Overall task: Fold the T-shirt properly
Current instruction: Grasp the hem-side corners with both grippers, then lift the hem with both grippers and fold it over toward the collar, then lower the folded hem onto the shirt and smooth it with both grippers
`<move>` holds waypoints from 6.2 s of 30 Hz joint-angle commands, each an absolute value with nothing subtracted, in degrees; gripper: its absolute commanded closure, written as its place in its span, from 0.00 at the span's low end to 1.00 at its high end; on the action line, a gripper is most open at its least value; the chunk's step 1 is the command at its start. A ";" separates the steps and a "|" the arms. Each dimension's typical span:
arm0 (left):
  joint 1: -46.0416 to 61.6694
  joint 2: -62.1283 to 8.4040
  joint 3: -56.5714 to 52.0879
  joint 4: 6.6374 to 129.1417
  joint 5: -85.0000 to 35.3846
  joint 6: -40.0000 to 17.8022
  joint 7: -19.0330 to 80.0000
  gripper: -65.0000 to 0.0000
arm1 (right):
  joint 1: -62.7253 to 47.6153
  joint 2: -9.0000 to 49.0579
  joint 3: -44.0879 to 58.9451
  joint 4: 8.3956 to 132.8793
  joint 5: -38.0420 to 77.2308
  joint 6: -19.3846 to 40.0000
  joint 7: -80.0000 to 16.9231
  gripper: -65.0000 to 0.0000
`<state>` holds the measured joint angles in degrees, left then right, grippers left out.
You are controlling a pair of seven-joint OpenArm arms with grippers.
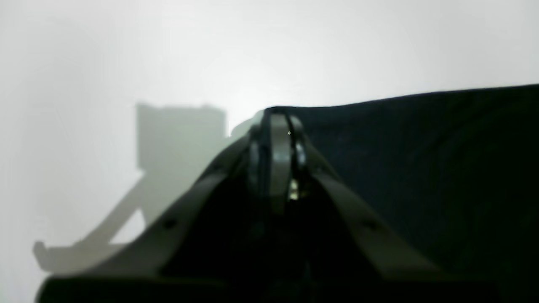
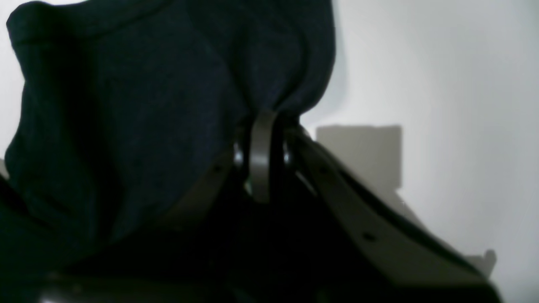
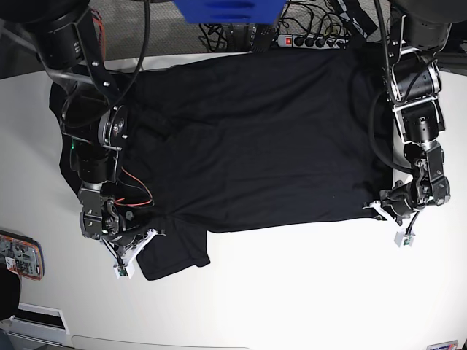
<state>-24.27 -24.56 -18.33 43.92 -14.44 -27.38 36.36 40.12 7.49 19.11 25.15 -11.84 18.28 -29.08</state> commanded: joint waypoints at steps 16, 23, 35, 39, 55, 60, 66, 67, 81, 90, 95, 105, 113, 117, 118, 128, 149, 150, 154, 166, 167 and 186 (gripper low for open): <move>-31.08 -25.19 -18.07 44.00 -7.34 -26.42 38.37 1.00 | 42.15 7.87 18.95 26.24 -11.30 18.42 -26.51 1.00; -35.03 -23.87 -18.07 43.91 -2.68 -26.42 38.37 1.00 | 42.68 7.87 18.95 26.24 -11.21 18.33 -26.24 1.00; -37.05 -23.78 -18.07 43.91 -2.77 -26.42 38.37 1.00 | 45.49 7.87 18.95 31.34 -11.30 18.33 -25.63 1.00; -37.93 -23.78 -18.07 43.82 -2.77 -26.42 36.09 1.00 | 46.81 7.87 18.95 31.34 -11.30 18.33 -25.63 1.00; -38.20 -23.78 -18.07 44.00 -3.21 -26.42 34.15 1.00 | 47.96 7.87 18.77 40.48 -11.47 18.42 -27.56 1.00; -38.29 -23.78 -18.07 44.00 -3.12 -26.42 32.40 1.00 | 47.87 7.87 18.15 46.73 -11.47 18.51 -30.90 1.00; -36.97 -23.08 -18.07 48.13 -3.21 -26.42 32.31 1.00 | 45.76 8.13 12.70 54.11 -11.38 18.51 -32.48 1.00; -35.38 -22.29 -18.42 49.98 -3.12 -26.42 32.31 1.00 | 44.35 8.13 12.70 54.64 -11.38 18.51 -32.48 1.00; -19.56 -16.57 -18.51 82.07 -3.21 -26.42 43.12 1.00 | 32.84 8.22 12.88 55.78 -11.03 18.51 -31.96 1.00; -12.18 -13.14 -24.31 94.02 -3.30 -26.42 45.58 1.00 | 27.82 8.22 12.97 65.63 -11.21 18.51 -32.57 1.00; -7.43 -12.53 -24.57 101.23 -3.30 -26.42 47.34 1.00 | 26.68 8.22 12.97 68.18 -11.12 18.51 -32.57 1.00; 2.24 -9.63 -26.24 111.08 -3.38 -26.51 47.16 1.00 | 22.55 8.22 18.15 72.31 -11.12 18.51 -32.57 1.00; 6.99 -8.48 -27.82 114.15 -3.38 -26.51 47.08 1.00 | 18.77 8.22 18.33 75.91 -11.03 18.51 -32.57 1.00; 8.31 -8.40 -27.82 114.42 -3.38 -26.51 47.43 1.00 | 18.51 8.22 18.33 76.44 -10.95 18.42 -32.57 1.00; 8.84 -8.40 -27.82 114.42 -3.38 -26.51 47.43 1.00 | 18.42 8.22 18.33 76.44 -10.95 18.42 -32.57 1.00; 13.23 -7.78 -28.88 114.51 -4.35 -26.51 47.08 1.00 | 18.33 8.22 23.78 76.53 -11.03 18.42 -32.13 1.00; 17.19 -7.69 -30.46 114.51 -8.66 -26.51 47.08 1.00 | 10.42 8.04 23.87 82.77 -11.30 18.42 -32.40 1.00; 17.19 -7.69 -30.37 114.51 -8.66 -26.51 47.08 1.00 | 10.33 8.04 23.87 83.38 -11.30 18.42 -32.40 1.00; 17.19 -7.60 -30.37 114.51 -8.66 -26.51 47.08 1.00 | 10.15 8.04 23.87 85.32 -11.30 18.42 -32.40 1.00; 18.86 -7.60 -30.29 114.42 -8.66 -26.51 46.99 1.00 | 5.32 8.04 27.21 89.45 -11.38 18.42 -32.48 1.00; 19.03 -7.60 -30.29 114.24 -8.66 -26.51 46.99 1.00 | 5.14 8.04 27.30 89.71 -11.38 18.42 -32.48 1.00; 19.65 -7.60 -30.20 114.15 -8.48 -26.51 46.99 1.00 | 2.15 7.87 27.30 88.84 -11.38 18.33 -32.57 1.00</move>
